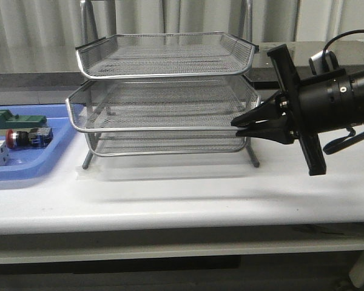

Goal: Place button on rack with both arms
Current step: 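Pull the middle mesh tier outward toward the robot with the right gripper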

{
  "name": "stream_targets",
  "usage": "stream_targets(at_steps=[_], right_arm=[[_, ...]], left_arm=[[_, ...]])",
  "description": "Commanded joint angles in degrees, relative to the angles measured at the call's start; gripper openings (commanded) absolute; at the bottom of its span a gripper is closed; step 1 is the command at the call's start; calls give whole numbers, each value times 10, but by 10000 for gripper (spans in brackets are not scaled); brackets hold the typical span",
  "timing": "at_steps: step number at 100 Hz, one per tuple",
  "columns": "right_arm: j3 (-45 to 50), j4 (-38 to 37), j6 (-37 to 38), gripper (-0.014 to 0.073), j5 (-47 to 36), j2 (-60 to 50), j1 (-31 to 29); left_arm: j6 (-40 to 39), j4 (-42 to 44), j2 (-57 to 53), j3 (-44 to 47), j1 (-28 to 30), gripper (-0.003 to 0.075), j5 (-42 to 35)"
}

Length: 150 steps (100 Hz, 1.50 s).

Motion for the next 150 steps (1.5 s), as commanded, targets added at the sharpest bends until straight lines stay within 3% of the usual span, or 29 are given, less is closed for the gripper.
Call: stream_targets(at_steps=[1,73,83,116,150], right_arm=[[10,-39,7,13,32,-34,4],[130,-46,-21,21,22,-112,4],[130,-42,-23,69,22,-127,3],[130,-42,-25,345,20,-177,2],[130,-80,5,373,20,-203,2]], left_arm=[[-5,-2,-18,32,1,-21,-47],[-5,-2,-18,32,1,-21,-47],[-5,-2,-18,32,1,-21,-47],[-5,-2,-18,32,1,-21,-47],[-5,-2,-18,32,1,-21,-47]])
